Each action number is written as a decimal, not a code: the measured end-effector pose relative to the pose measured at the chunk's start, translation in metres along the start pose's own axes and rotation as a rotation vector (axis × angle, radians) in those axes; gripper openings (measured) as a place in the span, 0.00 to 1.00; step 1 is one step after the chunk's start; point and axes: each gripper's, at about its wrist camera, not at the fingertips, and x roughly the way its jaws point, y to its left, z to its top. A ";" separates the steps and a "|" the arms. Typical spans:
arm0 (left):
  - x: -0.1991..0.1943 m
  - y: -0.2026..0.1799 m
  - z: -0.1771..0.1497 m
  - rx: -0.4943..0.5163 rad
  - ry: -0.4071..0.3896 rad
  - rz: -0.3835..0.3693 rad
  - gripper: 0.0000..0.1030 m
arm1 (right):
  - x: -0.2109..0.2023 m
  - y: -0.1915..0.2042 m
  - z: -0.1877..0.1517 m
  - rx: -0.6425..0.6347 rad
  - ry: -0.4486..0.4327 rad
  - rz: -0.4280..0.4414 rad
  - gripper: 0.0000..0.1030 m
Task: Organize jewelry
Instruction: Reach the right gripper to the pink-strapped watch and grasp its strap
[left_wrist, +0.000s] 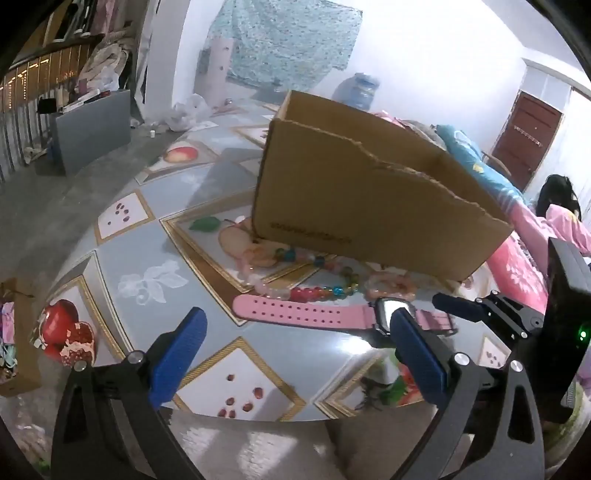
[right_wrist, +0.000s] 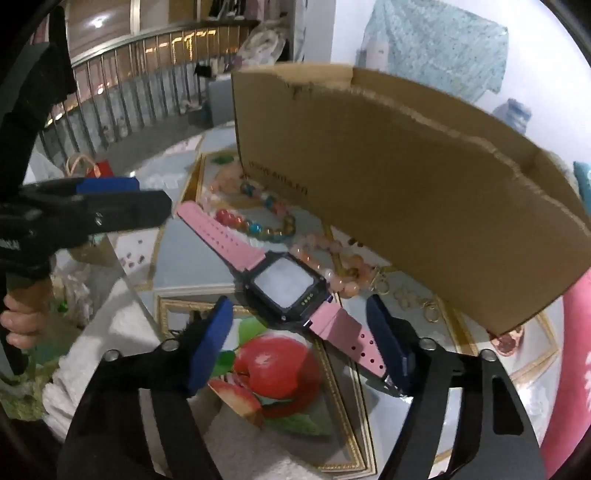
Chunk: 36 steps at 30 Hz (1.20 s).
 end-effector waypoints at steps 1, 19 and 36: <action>0.000 0.000 -0.001 0.011 -0.002 0.004 0.95 | 0.004 -0.001 -0.002 -0.008 0.017 0.003 0.62; 0.013 -0.050 -0.028 0.477 0.006 0.134 0.87 | 0.000 -0.023 -0.008 -0.091 0.146 0.152 0.45; 0.042 -0.080 -0.027 0.631 0.085 0.075 0.25 | 0.018 -0.074 0.010 0.151 0.323 0.520 0.43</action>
